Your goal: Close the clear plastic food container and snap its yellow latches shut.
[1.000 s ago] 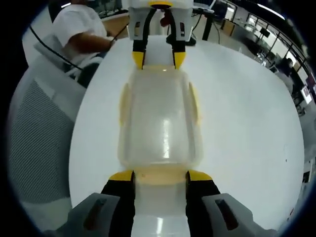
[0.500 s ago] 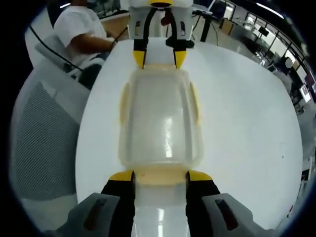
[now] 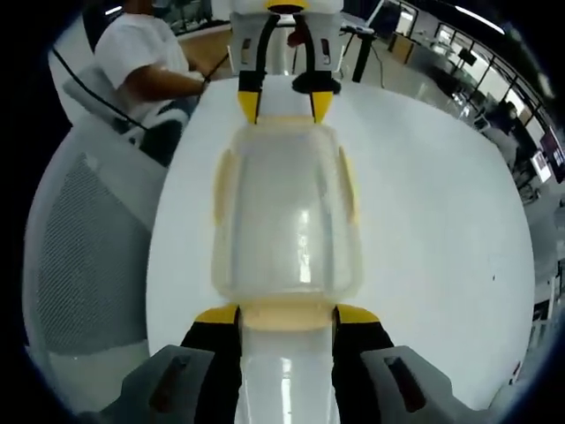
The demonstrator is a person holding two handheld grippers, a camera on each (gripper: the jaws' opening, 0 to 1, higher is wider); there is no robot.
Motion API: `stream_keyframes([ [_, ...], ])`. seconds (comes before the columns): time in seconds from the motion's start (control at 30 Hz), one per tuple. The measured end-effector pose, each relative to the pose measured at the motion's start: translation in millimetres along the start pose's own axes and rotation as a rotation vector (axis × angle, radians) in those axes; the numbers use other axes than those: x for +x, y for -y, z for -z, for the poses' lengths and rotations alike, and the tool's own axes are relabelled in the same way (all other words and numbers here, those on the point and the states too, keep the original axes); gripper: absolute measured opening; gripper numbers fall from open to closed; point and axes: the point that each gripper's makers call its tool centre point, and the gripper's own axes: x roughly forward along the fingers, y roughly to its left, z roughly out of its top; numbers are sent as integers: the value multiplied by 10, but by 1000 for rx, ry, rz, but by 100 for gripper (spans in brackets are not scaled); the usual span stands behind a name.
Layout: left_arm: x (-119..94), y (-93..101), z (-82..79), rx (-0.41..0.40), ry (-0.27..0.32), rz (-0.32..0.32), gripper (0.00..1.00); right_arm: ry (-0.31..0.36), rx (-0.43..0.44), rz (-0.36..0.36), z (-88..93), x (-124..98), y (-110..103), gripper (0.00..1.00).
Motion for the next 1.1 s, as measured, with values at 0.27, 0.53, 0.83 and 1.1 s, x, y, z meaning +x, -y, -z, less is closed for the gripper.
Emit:
stream_keyframes([
  [0.27, -86, -27, -115, 12, 7, -2, 39, 0, 4, 17, 28, -146, -3, 38],
  [0.53, -162, -87, -180, 10, 7, -1, 39, 9, 10, 20, 37, -223, 66, 38],
  [0.83, -160, -81, -220, 3, 4, 4, 39, 7, 6, 3, 76, -251, 69, 38],
  [1.1, -130, -65, -282, -10, -3, 6, 39, 7, 0, 5, 130, -262, 73, 38],
])
